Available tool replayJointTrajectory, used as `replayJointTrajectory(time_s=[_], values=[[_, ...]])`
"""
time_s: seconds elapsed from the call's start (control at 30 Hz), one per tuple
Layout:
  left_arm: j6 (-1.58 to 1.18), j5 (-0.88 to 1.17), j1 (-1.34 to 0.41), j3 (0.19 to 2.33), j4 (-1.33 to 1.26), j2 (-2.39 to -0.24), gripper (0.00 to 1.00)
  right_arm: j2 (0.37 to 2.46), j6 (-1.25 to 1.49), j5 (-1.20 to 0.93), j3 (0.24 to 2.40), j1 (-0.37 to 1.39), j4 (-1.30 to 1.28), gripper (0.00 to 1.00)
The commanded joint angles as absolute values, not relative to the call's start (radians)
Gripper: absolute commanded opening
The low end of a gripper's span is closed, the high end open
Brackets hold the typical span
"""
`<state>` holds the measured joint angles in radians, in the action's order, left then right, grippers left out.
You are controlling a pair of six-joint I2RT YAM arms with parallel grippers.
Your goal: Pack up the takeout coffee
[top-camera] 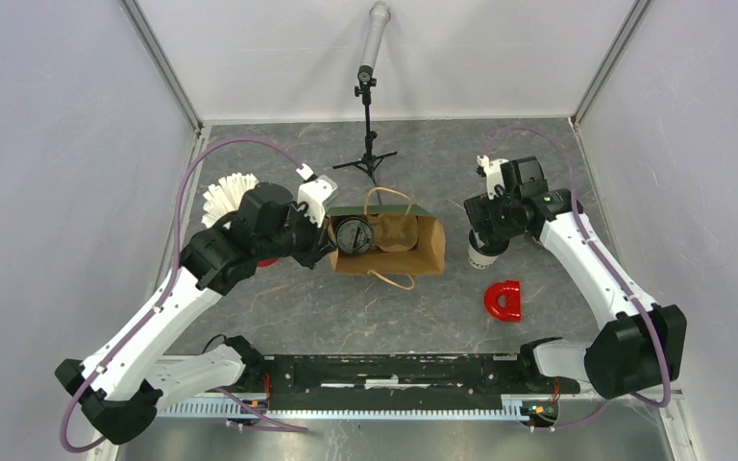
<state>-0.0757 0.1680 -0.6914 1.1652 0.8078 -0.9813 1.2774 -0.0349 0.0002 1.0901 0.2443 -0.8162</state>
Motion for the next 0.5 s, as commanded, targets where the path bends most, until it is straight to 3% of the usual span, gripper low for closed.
replayJointTrajectory(time_s=[0.0,0.47], values=[[-0.002,0.187,-0.686,1.159,0.781,-0.943,0.02,1.319,-0.1,-0.051,1.141,0.216,-0.821,0.98],[-0.002,0.186,-0.687,1.116,0.764,-0.939,0.02,1.35,-0.12,-0.106,1.12,0.207,-0.795,0.98]])
